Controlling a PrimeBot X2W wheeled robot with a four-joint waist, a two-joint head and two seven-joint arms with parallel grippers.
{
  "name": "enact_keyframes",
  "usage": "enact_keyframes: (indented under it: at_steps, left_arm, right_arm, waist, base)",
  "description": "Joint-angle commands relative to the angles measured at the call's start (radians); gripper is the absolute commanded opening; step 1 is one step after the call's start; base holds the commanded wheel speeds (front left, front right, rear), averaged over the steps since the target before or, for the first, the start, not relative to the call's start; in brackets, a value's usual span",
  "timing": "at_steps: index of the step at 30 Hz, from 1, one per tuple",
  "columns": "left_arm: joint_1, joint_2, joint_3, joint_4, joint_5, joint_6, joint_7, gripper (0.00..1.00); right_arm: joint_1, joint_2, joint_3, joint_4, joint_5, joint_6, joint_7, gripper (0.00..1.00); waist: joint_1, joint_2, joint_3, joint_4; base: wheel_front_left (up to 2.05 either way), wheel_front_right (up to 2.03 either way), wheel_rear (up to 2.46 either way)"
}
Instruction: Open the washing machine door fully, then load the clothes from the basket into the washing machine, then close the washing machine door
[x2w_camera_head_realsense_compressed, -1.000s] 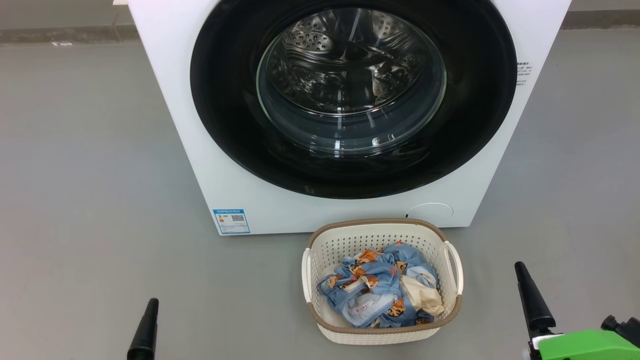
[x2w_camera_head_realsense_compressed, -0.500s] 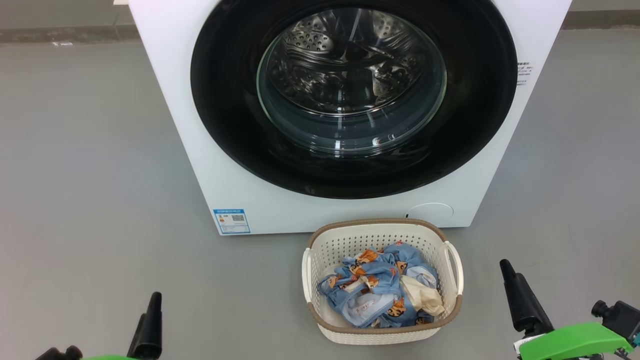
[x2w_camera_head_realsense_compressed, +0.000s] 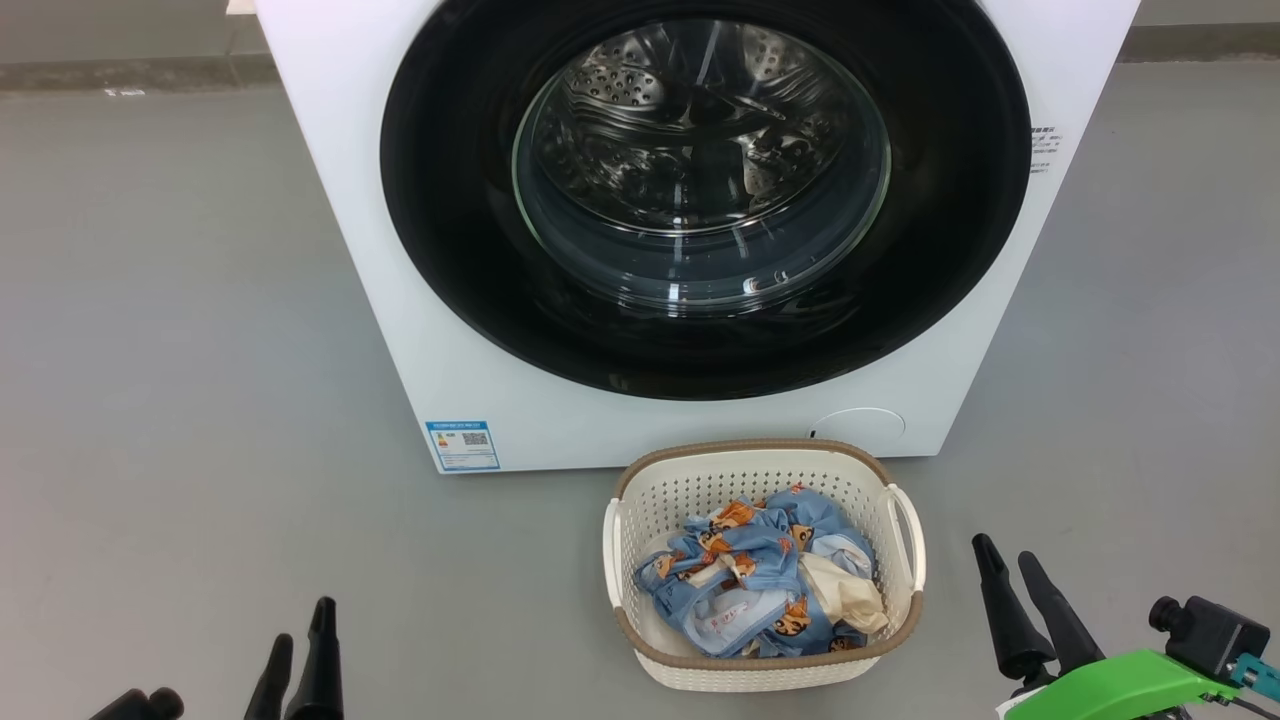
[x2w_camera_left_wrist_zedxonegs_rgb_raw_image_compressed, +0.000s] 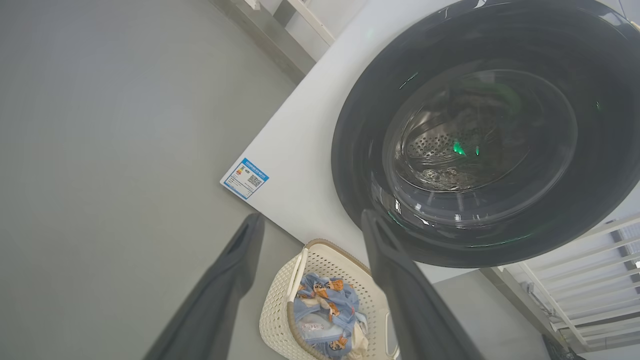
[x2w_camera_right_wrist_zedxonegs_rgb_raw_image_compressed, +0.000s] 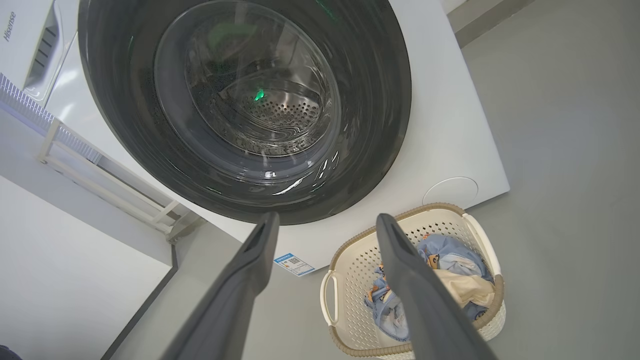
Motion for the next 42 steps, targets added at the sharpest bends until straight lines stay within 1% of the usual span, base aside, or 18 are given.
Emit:
enact_keyframes:
  at_steps: [1, 11, 15, 24, 25, 42]
  left_arm:
    - [-0.007, 0.019, 0.019, -0.03, 0.035, -0.006, -0.012, 1.0]
    - [0.005, 0.021, 0.019, -0.04, 0.176, 0.003, -0.041, 1.0]
    - [0.008, 0.022, 0.018, -0.046, 0.218, 0.003, -0.053, 1.0]
    - [0.013, 0.024, 0.013, -0.052, 0.332, 0.0, -0.079, 1.0]
    - [0.013, 0.024, 0.013, -0.052, 0.332, 0.0, -0.079, 1.0]
    - [0.035, 0.028, 0.015, -0.101, 0.557, 0.017, -0.129, 1.0]
  right_arm:
    - [-0.009, -0.013, 0.015, -0.023, -0.039, 0.001, -0.013, 1.0]
    - [-0.007, -0.018, 0.014, -0.023, -0.187, 0.001, -0.042, 1.0]
    - [-0.006, -0.018, 0.009, -0.031, -0.241, 0.001, -0.054, 1.0]
    - [0.003, -0.015, -0.001, -0.051, -0.348, 0.001, -0.08, 1.0]
    - [0.003, -0.015, -0.001, -0.051, -0.348, 0.001, -0.08, 1.0]
    - [0.02, -0.008, -0.024, -0.086, -0.563, 0.001, -0.13, 1.0]
  waist:
    - [-0.0001, 0.0, 0.0, 0.0]
    - [-0.0001, 0.0, 0.005, -0.001]
    - [-0.0001, 0.0, 0.008, -0.001]
    - [-0.0001, 0.0, 0.012, 0.002]
    - [-0.0001, 0.0, 0.012, 0.002]
    - [-0.0001, 0.0, 0.014, 0.002]
  base:
    - [0.0, 0.0, 0.0]
    - [0.0, 0.0, 0.0]
    - [0.0, 0.0, 0.0]
    - [0.0, 0.0, 0.0]
    - [0.0, 0.0, 0.0]
    - [0.0, 0.0, 0.0]
